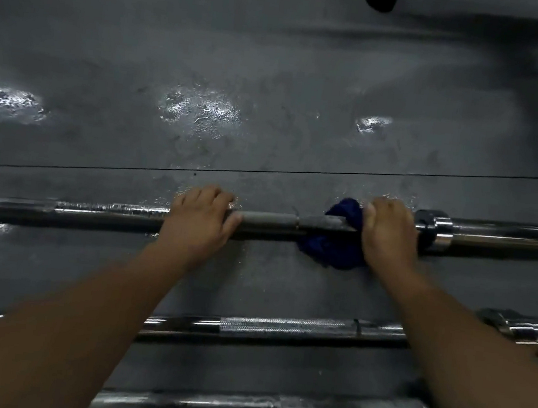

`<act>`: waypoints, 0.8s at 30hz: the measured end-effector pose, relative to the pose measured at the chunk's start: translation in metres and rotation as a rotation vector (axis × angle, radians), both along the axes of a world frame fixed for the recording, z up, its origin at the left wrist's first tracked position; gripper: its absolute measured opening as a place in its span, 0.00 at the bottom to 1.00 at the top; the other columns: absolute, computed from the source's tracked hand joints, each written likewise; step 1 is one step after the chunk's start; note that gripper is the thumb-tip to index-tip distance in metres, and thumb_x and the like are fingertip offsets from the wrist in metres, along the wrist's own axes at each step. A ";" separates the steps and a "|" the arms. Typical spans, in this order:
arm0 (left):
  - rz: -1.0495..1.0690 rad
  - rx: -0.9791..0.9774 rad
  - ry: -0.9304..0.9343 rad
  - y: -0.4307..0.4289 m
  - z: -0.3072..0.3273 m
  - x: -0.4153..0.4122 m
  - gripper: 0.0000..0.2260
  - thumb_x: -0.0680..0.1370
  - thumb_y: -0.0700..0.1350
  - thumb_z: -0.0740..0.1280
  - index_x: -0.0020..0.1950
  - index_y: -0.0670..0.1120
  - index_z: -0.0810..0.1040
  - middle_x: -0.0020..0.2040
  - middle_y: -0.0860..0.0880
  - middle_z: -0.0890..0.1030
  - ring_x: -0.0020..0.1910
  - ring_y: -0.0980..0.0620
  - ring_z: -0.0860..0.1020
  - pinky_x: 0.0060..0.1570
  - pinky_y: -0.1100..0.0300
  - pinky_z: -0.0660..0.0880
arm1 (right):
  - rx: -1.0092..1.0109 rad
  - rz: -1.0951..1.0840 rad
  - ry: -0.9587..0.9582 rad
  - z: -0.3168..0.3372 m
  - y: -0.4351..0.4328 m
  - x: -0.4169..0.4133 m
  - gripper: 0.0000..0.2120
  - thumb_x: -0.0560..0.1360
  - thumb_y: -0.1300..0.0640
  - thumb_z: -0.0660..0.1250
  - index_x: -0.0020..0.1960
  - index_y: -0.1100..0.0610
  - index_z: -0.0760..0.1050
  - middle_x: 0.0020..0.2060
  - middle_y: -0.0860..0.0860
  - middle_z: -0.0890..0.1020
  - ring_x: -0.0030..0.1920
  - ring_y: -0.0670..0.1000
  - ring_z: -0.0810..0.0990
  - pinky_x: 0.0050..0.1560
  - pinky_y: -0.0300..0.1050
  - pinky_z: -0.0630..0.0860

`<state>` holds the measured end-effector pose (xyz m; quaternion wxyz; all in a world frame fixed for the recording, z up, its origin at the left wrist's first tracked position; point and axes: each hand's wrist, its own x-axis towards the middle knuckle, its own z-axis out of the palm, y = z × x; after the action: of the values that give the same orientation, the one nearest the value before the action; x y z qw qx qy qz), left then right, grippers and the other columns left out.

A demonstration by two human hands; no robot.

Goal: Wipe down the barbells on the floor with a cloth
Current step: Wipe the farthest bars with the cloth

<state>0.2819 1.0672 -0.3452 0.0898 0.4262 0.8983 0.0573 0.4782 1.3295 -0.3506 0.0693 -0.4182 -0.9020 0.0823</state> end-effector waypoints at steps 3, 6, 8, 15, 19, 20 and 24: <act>-0.013 0.034 0.110 -0.002 -0.013 0.003 0.23 0.80 0.61 0.50 0.60 0.49 0.77 0.55 0.47 0.79 0.52 0.42 0.75 0.54 0.48 0.67 | 0.102 -0.067 0.034 0.004 -0.027 -0.016 0.17 0.80 0.50 0.57 0.43 0.60 0.78 0.39 0.60 0.80 0.41 0.62 0.77 0.48 0.57 0.73; -0.014 0.044 0.126 0.003 -0.012 0.001 0.19 0.81 0.59 0.53 0.59 0.50 0.77 0.54 0.48 0.79 0.51 0.43 0.75 0.52 0.48 0.67 | 0.026 0.101 0.091 0.000 -0.098 -0.065 0.11 0.77 0.50 0.61 0.50 0.54 0.79 0.45 0.53 0.82 0.48 0.58 0.79 0.59 0.58 0.71; -0.009 0.062 0.137 0.002 -0.010 0.002 0.19 0.81 0.59 0.53 0.59 0.49 0.77 0.53 0.48 0.79 0.50 0.42 0.75 0.52 0.48 0.67 | -0.049 0.200 0.139 -0.004 -0.135 -0.082 0.13 0.78 0.49 0.61 0.59 0.50 0.76 0.54 0.48 0.81 0.57 0.52 0.76 0.69 0.58 0.63; -0.005 0.067 0.084 -0.008 -0.008 0.012 0.20 0.80 0.58 0.53 0.61 0.48 0.76 0.53 0.47 0.80 0.51 0.42 0.76 0.56 0.46 0.67 | 0.014 0.032 0.047 0.017 -0.021 0.017 0.06 0.73 0.59 0.66 0.49 0.53 0.78 0.44 0.54 0.81 0.47 0.60 0.78 0.48 0.53 0.71; -0.001 0.079 0.044 -0.018 -0.006 0.025 0.21 0.80 0.58 0.53 0.63 0.46 0.76 0.56 0.46 0.80 0.54 0.41 0.76 0.60 0.45 0.68 | 0.000 -0.216 0.059 0.028 -0.009 0.067 0.12 0.71 0.52 0.62 0.44 0.59 0.78 0.53 0.57 0.76 0.55 0.59 0.71 0.57 0.54 0.69; 0.011 0.091 0.037 -0.020 -0.003 0.030 0.21 0.80 0.57 0.53 0.63 0.46 0.76 0.56 0.46 0.80 0.54 0.41 0.76 0.60 0.45 0.68 | -0.038 -0.190 0.101 0.027 -0.022 0.062 0.14 0.69 0.50 0.60 0.42 0.60 0.78 0.56 0.57 0.76 0.58 0.58 0.70 0.60 0.52 0.68; 0.108 0.132 0.028 -0.026 0.008 0.051 0.20 0.78 0.56 0.54 0.58 0.47 0.78 0.51 0.47 0.80 0.50 0.42 0.75 0.54 0.47 0.69 | -0.187 0.293 0.102 0.013 -0.107 0.015 0.13 0.66 0.49 0.61 0.40 0.57 0.78 0.65 0.56 0.76 0.67 0.57 0.71 0.70 0.55 0.65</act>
<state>0.3330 1.0417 -0.3370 0.0459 0.3828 0.9155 0.1155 0.4931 1.2225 -0.3377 0.0630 -0.2823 -0.9369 0.1962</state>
